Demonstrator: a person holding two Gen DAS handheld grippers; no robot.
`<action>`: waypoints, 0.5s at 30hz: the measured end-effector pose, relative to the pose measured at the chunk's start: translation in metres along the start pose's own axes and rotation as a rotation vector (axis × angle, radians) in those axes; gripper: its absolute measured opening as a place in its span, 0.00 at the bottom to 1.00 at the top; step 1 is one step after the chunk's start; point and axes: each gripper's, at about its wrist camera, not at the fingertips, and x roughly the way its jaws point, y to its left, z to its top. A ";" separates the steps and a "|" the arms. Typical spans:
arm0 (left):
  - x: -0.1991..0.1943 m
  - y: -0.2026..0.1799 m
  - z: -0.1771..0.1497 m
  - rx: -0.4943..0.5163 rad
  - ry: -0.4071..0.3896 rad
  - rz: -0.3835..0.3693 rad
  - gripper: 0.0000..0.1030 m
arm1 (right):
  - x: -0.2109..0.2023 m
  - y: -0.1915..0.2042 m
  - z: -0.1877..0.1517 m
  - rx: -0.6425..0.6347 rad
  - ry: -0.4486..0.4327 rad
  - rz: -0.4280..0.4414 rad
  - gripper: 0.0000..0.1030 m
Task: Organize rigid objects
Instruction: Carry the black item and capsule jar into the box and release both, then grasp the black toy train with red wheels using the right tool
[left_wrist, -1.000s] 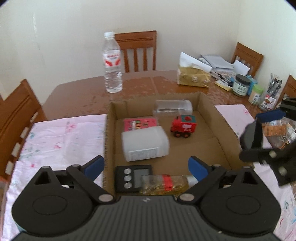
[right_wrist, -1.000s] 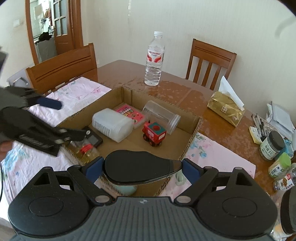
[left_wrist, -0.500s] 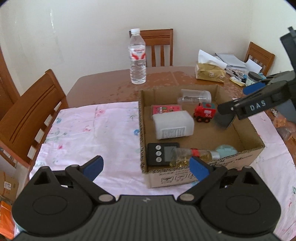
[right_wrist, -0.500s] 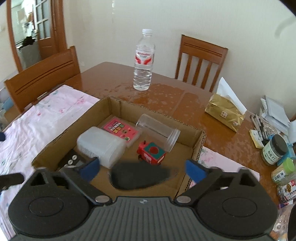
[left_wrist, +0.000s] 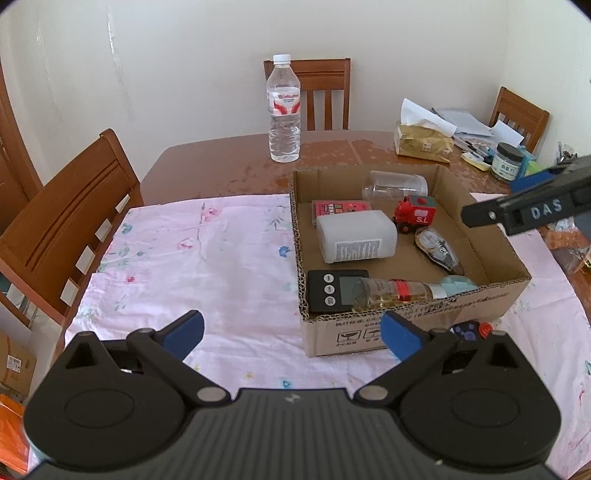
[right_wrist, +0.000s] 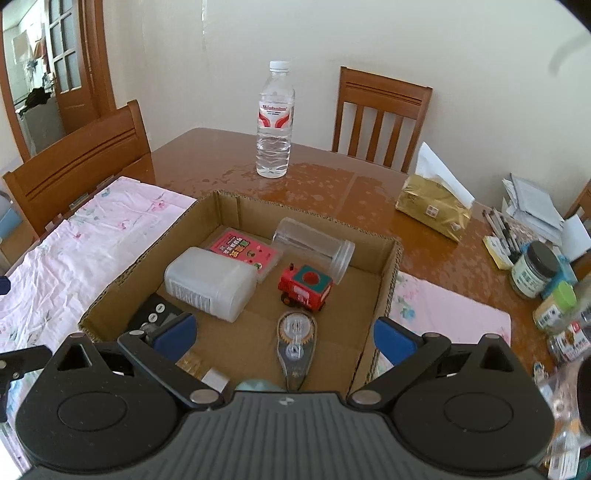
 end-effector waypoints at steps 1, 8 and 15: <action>-0.001 0.000 -0.001 0.000 -0.002 -0.004 0.99 | -0.004 0.000 -0.003 0.006 -0.002 -0.003 1.00; -0.005 0.002 -0.007 0.006 -0.008 -0.010 0.99 | -0.025 0.006 -0.032 0.038 0.016 -0.030 1.00; -0.008 0.008 -0.012 0.009 -0.011 -0.019 0.99 | -0.008 0.016 -0.067 0.107 0.129 -0.029 1.00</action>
